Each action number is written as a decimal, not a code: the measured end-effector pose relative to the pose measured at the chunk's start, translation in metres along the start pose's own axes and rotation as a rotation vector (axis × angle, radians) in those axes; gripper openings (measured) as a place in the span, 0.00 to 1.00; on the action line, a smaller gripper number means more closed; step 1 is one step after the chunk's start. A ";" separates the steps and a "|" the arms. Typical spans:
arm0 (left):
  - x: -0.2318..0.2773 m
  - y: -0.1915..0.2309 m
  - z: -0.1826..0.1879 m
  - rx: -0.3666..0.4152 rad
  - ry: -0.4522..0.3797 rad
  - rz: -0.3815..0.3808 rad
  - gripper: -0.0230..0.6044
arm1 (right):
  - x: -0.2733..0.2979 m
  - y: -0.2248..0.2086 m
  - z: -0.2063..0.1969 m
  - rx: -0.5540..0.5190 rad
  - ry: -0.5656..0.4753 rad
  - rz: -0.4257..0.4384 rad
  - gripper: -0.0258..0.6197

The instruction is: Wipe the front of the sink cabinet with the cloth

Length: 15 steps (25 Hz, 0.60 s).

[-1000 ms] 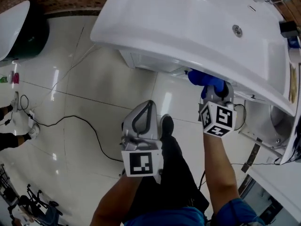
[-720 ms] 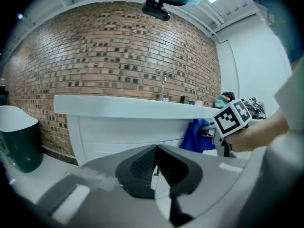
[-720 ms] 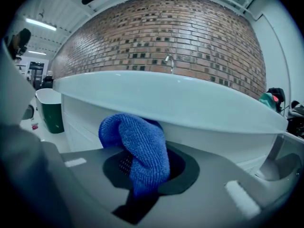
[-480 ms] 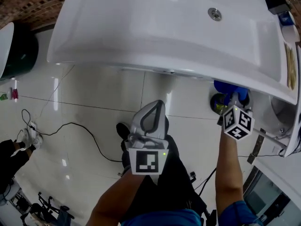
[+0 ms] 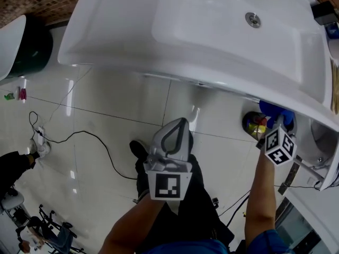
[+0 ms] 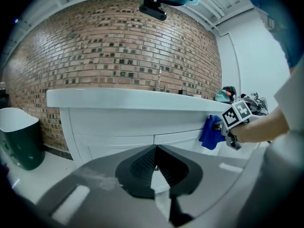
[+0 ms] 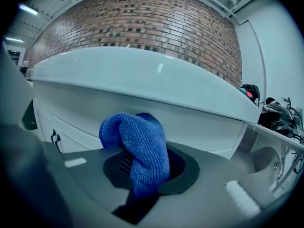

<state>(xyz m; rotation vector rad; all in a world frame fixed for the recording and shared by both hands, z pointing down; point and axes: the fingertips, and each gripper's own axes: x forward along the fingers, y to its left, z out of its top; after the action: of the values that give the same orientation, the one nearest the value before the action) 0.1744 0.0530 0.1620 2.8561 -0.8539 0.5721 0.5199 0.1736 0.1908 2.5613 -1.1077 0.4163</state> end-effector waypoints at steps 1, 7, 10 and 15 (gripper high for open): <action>-0.002 0.004 -0.001 -0.002 -0.005 0.006 0.04 | -0.003 0.004 0.001 0.002 -0.004 0.001 0.15; -0.036 0.071 -0.009 0.000 -0.041 0.097 0.04 | -0.046 0.100 0.018 0.002 -0.045 0.153 0.15; -0.062 0.135 -0.021 0.010 -0.053 0.168 0.04 | -0.066 0.204 0.035 -0.005 -0.089 0.360 0.15; -0.083 0.233 -0.056 0.044 -0.085 0.278 0.04 | -0.087 0.379 0.056 -0.051 -0.180 0.684 0.15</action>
<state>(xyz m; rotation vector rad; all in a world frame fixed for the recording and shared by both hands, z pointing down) -0.0349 -0.0880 0.1810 2.8374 -1.2813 0.5050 0.1892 -0.0381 0.1719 2.1407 -2.0265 0.3018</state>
